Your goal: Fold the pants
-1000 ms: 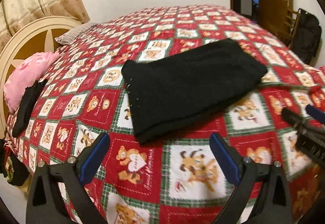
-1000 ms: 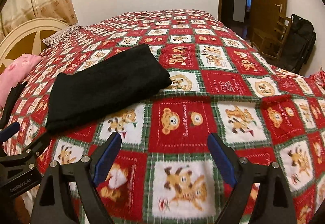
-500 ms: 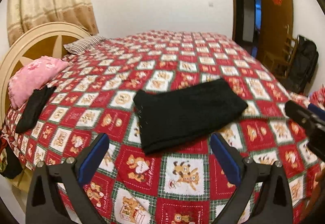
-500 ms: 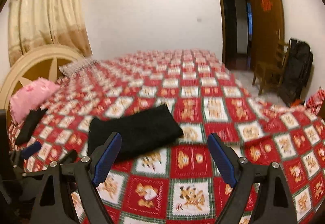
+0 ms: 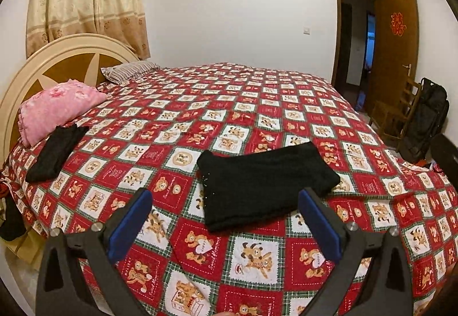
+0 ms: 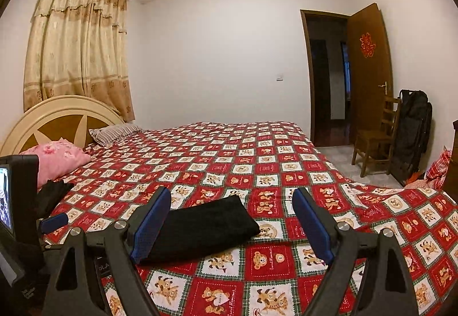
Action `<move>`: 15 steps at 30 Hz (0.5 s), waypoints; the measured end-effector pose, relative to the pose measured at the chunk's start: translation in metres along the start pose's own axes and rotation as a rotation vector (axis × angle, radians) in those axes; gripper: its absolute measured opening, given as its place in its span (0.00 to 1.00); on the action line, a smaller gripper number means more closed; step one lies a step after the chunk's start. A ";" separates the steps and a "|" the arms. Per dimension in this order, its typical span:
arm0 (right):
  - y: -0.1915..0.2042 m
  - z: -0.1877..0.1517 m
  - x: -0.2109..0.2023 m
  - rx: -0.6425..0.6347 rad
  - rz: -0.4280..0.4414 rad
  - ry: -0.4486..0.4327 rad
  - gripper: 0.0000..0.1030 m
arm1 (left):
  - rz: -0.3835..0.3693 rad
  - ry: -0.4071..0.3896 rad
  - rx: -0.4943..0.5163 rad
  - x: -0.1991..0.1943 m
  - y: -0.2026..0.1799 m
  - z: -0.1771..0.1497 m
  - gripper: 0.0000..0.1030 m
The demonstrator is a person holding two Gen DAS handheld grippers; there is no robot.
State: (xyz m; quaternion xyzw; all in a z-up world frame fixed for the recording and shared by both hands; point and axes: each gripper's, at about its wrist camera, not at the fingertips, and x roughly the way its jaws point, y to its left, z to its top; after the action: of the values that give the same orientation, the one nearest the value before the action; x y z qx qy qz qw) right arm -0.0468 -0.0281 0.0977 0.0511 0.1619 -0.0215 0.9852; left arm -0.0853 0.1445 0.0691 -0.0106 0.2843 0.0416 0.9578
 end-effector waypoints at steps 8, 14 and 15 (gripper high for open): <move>0.000 -0.003 0.006 0.008 0.005 0.026 0.85 | 0.019 0.004 0.012 0.001 -0.001 0.000 1.00; -0.002 -0.005 0.009 0.014 0.000 0.042 0.85 | 0.032 0.026 0.021 0.006 -0.002 -0.001 1.00; -0.003 -0.006 0.010 0.019 -0.001 0.047 0.85 | 0.032 0.028 0.022 0.006 -0.002 -0.001 1.00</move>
State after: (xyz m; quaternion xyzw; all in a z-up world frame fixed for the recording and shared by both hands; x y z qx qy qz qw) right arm -0.0394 -0.0312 0.0888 0.0607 0.1846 -0.0223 0.9807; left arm -0.0807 0.1427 0.0645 0.0040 0.2981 0.0538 0.9530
